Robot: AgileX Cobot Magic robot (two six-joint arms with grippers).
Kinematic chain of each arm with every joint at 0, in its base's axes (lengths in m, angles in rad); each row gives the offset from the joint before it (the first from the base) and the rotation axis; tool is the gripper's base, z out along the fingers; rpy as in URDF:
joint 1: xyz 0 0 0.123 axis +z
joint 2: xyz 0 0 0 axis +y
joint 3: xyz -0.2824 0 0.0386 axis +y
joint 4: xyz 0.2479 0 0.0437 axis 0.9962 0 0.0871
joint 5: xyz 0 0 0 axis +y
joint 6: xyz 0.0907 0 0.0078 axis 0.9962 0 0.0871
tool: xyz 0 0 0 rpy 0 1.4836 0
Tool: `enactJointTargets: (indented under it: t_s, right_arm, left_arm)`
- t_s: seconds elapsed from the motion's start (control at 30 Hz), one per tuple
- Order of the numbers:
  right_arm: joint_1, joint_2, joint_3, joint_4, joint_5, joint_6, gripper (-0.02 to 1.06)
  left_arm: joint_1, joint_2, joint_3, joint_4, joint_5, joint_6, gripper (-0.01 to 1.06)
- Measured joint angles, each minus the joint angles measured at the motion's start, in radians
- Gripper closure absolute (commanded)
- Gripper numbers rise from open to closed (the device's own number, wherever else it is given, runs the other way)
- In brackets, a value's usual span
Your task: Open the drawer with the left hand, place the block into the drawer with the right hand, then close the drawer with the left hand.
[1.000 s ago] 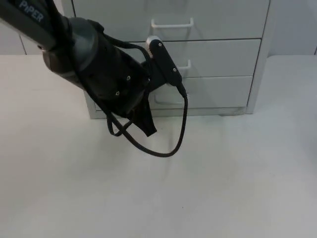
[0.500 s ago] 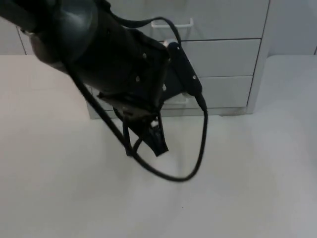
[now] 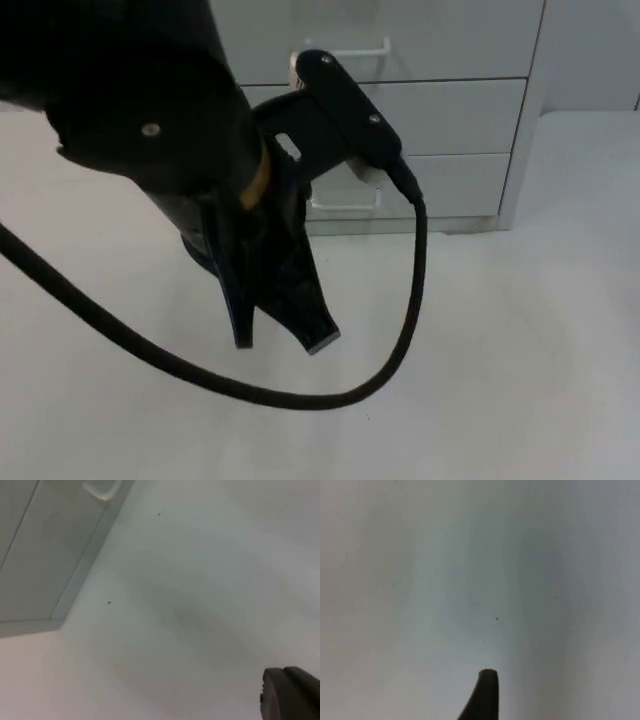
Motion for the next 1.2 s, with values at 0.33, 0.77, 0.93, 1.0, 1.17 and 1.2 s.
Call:
enactJointTargets:
  t_s: [0.33, 0.77, 0.93, 1.0, 1.17, 1.2]
  right_arm:
    - [0.0, 0.0, 0.0, 0.0, 0.0, 0.0, 0.29]
    - [0.0, 0.0, 0.0, 0.0, 0.0, 0.004, 0.29]
    - [0.0, 0.0, 0.0, 0.0, 0.0, 0.004, 0.29]
    - [0.0, 0.0, 0.0, 0.0, 0.0, 0.004, 0.29]
    - [0.0, 0.0, 0.0, 0.0, -0.002, 0.004, 0.29]
    - [0.0, 0.0, 0.0, 0.0, -0.002, 0.004, 0.29]
  left_arm:
    - [0.139, -0.103, 0.0, -0.209, 0.045, 0.145, 1.05]
    - [0.673, -0.285, 0.0, -0.642, 0.104, 0.418, 1.05]
    - [0.818, -0.336, 0.0, -0.684, 0.13, 0.437, 1.05]
    - [0.834, -0.348, 0.0, -0.686, 0.13, 0.439, 1.05]
    - [0.86, -0.379, 0.0, -0.69, 0.133, 0.441, 1.05]
    - [0.86, -0.385, 0.0, -0.692, 0.135, 0.443, 1.05]
